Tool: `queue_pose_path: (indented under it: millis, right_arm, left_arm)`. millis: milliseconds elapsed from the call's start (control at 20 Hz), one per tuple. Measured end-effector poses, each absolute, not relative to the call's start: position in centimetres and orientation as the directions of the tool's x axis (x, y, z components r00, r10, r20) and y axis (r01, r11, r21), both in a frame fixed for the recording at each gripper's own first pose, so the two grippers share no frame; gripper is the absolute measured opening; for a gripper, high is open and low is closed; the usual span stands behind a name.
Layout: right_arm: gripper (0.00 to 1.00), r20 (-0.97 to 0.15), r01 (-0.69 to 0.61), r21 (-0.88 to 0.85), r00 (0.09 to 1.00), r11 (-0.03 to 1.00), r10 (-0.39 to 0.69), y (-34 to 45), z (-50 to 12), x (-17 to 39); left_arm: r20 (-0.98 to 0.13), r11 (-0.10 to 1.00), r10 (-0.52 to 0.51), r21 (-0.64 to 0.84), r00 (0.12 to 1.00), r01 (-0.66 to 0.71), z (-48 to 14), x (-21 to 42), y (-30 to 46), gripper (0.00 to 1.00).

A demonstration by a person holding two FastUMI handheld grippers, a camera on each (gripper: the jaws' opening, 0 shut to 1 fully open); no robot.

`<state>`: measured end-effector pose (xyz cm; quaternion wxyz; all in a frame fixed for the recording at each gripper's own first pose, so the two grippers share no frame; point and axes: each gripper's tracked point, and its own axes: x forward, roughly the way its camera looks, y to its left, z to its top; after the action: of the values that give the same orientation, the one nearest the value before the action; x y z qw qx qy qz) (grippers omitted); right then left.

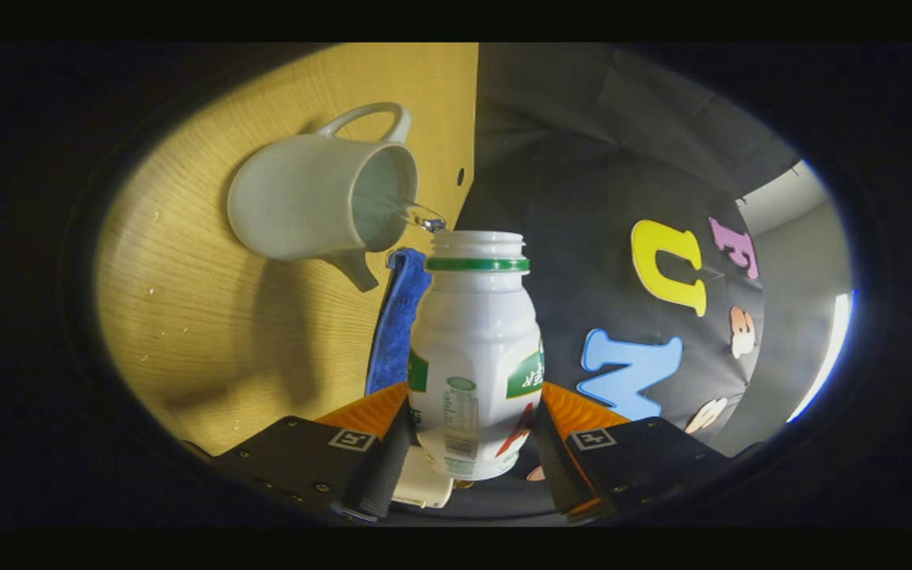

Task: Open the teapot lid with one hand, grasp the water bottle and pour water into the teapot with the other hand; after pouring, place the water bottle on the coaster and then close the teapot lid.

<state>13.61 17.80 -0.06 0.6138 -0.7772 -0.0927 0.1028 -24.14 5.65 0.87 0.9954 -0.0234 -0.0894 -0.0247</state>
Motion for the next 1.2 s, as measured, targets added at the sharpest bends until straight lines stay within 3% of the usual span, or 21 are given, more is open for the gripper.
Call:
queue_pose_path:
  millis: [450,500,600,650,850,1050,1200]
  right_arm:
    - [0.74,-0.029,0.052,-0.958,0.961,-0.282,0.274,17.7,0.6,13.8]
    - [0.74,-0.025,0.058,-0.956,0.961,-0.286,0.277,17.8,0.7,13.8]
    - [0.74,-0.015,0.072,-0.953,0.959,-0.294,0.283,18.1,0.8,13.9]
    - [0.74,-0.012,0.077,-0.951,0.958,-0.298,0.286,18.2,0.8,13.9]
    - [0.74,0.003,0.100,-0.945,0.954,-0.310,0.299,18.8,1.2,13.8]
    - [0.74,0.009,0.114,-0.938,0.952,-0.326,0.307,19.0,1.4,13.5]
    - [0.74,0.015,0.127,-0.931,0.950,-0.341,0.312,19.0,1.4,13.5]
  left_arm:
    - [0.176,0.997,-0.052,-0.041,0.983,0.060,0.8,-24.1,5.5,0.14]
    - [0.169,0.997,-0.054,-0.040,0.984,0.061,0.5,-24.0,5.4,0.11]
    - [0.169,0.997,-0.059,-0.041,0.984,0.067,0.6,-24.2,5.2,0.14]
    - [0.175,0.997,-0.059,-0.042,0.983,0.068,0.8,-24.3,5.2,0.11]
    - [0.177,0.997,-0.056,-0.042,0.983,0.065,0.8,-24.1,5.4,0.11]
    - [0.171,0.997,-0.058,-0.042,0.983,0.066,0.6,-24.1,5.5,0.14]
    - [0.173,0.997,-0.061,-0.045,0.983,0.070,0.6,-24.2,5.4,0.11]
